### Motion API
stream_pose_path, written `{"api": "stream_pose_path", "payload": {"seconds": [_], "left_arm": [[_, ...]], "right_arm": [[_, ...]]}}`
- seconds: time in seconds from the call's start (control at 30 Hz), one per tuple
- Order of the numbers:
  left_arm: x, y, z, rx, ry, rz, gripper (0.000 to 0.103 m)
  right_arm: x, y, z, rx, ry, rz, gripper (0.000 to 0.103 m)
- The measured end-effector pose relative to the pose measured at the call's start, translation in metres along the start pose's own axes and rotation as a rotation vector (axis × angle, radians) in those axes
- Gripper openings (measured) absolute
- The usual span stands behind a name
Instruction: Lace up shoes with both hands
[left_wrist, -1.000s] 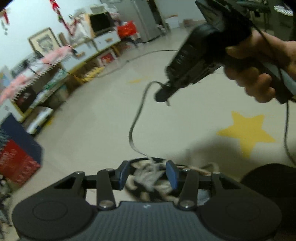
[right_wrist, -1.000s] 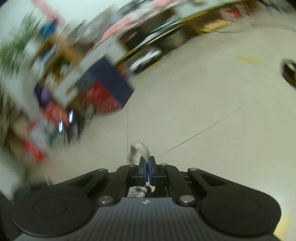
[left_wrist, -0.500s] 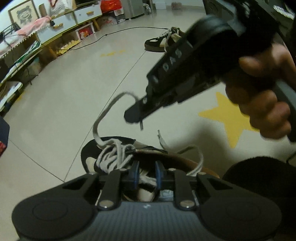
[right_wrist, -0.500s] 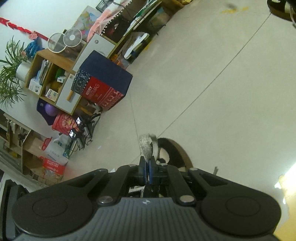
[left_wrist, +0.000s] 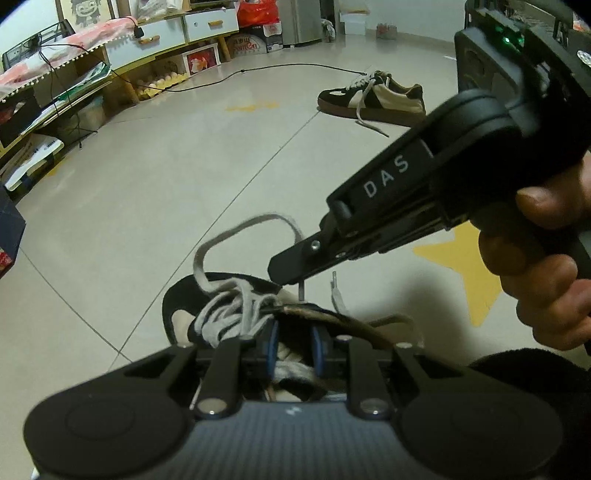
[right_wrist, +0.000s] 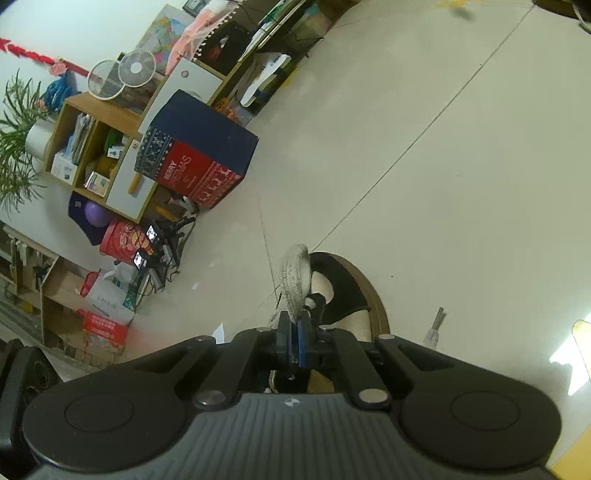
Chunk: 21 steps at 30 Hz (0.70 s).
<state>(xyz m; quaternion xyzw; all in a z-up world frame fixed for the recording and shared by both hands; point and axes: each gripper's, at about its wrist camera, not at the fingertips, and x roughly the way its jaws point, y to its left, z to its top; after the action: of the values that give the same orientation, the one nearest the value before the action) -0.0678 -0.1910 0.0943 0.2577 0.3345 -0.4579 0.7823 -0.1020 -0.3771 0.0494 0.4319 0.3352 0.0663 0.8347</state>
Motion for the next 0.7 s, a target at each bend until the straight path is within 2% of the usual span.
{"api": "stream_pose_path", "payload": {"seconds": [0.37, 0.7], "left_arm": [[-0.0008, -0.0023, 0.0009, -0.012, -0.010, 0.004, 0.020], [-0.0023, -0.0034, 0.0005, -0.039, -0.015, 0.018, 0.020]], "right_arm": [[0.0052, -0.0011, -0.0013, 0.004, 0.000, -0.010, 0.004], [0.0039, -0.0010, -0.0025, 0.024, -0.003, 0.028, 0.004]]}}
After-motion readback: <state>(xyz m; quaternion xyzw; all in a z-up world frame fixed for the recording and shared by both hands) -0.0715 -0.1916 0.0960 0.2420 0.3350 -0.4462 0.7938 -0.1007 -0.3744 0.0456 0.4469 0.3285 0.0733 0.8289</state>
